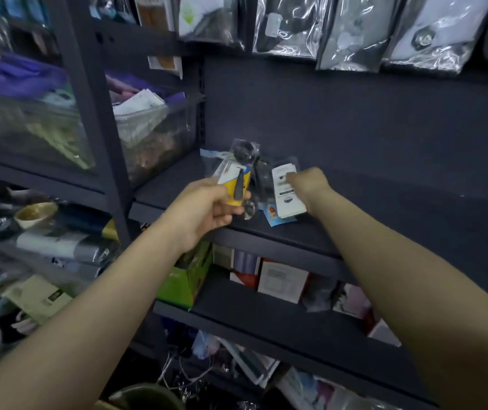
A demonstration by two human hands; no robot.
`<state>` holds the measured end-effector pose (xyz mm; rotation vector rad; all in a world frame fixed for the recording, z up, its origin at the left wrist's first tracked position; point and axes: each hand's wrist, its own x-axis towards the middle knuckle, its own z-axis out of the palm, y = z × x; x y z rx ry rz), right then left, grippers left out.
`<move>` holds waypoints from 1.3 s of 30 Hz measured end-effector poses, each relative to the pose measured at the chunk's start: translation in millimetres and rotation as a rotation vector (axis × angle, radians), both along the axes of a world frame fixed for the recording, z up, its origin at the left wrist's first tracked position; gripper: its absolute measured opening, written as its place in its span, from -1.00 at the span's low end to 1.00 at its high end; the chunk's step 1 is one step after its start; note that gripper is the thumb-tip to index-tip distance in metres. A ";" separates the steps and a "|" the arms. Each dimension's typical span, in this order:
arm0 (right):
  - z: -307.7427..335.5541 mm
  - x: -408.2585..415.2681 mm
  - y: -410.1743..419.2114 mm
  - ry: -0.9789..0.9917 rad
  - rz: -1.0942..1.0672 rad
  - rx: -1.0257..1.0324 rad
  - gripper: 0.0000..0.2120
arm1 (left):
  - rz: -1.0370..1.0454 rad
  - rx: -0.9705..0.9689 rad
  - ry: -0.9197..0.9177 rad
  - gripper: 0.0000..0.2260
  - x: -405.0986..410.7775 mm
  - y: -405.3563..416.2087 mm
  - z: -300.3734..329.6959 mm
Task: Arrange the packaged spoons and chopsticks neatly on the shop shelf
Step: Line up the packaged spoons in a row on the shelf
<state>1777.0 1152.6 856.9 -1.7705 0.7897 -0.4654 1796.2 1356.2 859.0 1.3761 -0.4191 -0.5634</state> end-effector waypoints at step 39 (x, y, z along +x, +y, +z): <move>-367.6 -6.0 288.1 0.705 1.074 -0.177 -0.73 | 0.014 1.079 -0.524 -0.84 8.6 317.0 -353.4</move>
